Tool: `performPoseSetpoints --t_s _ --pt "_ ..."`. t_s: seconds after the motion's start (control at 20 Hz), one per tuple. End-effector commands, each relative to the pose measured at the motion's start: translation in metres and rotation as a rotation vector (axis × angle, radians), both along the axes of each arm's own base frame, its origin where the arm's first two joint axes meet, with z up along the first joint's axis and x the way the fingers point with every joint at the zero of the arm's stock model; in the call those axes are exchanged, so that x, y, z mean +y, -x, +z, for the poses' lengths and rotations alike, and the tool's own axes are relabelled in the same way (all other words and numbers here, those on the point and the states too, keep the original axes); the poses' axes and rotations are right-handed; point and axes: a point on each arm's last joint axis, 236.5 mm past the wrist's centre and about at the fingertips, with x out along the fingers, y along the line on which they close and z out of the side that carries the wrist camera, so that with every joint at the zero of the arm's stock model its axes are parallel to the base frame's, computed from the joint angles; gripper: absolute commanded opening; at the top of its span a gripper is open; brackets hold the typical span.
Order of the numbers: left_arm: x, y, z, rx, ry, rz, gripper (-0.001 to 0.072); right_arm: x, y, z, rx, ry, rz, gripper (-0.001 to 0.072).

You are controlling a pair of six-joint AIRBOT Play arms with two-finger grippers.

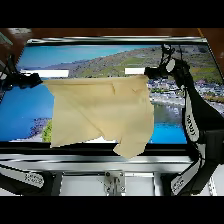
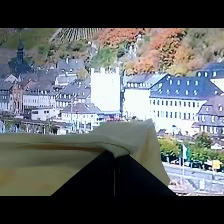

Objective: Fold the shirts.

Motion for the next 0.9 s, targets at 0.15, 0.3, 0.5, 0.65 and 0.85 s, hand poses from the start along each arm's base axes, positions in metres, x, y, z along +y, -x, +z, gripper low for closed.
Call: performPoseSetpoints --t_s 0.15,0.3,0.5,0.65,0.85 --pt "-0.035 0.074 -0.064 0.361 0.065 -0.21 0.0038 -0.008 0.038 -0.02 0.195 -0.015 -0.023 0.0066" --pt "-0.038 0.122 -0.074 0.562 0.068 -0.273 0.0038 -0.012 0.095 -0.04 0.447 0.003 0.02 0.0066" --pt "-0.047 0.127 -0.075 0.622 0.106 -0.202 0.0038 -0.002 0.126 -0.075 0.608 0.015 0.049 0.0066" --pt "-0.051 0.128 -0.075 0.648 0.12 -0.15 0.0114 -0.001 0.134 -0.085 0.642 0.002 0.018 0.0096" --pt "-0.038 0.145 -0.057 0.683 0.102 -0.152 0.0499 -0.012 0.134 -0.042 0.584 0.044 0.099 0.057"
